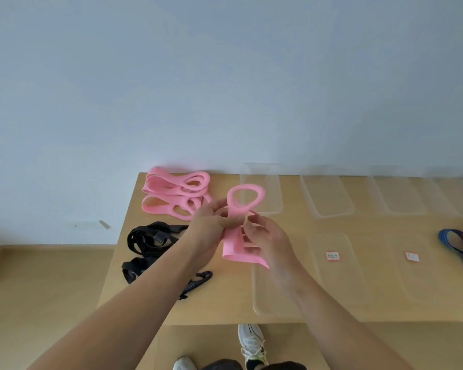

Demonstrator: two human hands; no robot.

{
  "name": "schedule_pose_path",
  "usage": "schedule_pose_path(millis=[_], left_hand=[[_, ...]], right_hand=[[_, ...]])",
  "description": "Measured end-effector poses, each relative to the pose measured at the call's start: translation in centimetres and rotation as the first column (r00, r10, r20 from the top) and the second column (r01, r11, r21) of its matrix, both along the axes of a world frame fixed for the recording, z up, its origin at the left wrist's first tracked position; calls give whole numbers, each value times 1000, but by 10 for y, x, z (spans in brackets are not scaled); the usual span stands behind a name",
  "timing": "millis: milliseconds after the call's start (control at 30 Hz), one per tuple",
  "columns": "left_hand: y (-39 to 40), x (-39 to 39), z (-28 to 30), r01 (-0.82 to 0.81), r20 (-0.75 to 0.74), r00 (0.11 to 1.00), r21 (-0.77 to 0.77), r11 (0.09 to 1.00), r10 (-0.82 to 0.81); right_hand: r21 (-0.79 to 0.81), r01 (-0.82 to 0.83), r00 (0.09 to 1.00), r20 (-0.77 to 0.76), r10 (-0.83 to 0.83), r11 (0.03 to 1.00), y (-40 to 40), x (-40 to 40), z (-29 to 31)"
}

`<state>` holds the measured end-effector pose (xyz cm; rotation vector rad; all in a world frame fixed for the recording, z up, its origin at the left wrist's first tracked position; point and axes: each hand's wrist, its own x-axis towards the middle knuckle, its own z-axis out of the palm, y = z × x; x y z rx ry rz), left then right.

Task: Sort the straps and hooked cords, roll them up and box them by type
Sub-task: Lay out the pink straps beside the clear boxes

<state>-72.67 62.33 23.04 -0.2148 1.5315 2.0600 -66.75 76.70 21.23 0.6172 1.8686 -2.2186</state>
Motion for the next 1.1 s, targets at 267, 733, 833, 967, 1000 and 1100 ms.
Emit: schedule_pose_path(millis=[267,733,833,967,1000,1100], left_hand=[[17,11,2,416,-163,777,-593,690,-608],[19,35,-64,34,-127,391,-988,153,-912],[3,46,-70,-105,-302,396,-953,284,-867],[-26,62,-81,-243,-449,446,-893,378,-774],[-32,65,-83,-258,-462,466,-887,383,-755],[-58,74,-87,-328,-516,538,-856,399,-667]], right_hand=[[-184,246,969,46,-241,952,59,24,3],[655,-27,979,168,-111,755,88,52,-40],[814,-101,985,163,-57,572,85,52,-50],[899,-26,999,5,49,437,58,46,-51],[897,-7,996,-35,87,442,48,44,-48],[888,-24,968,-94,232,459,13,34,-50]])
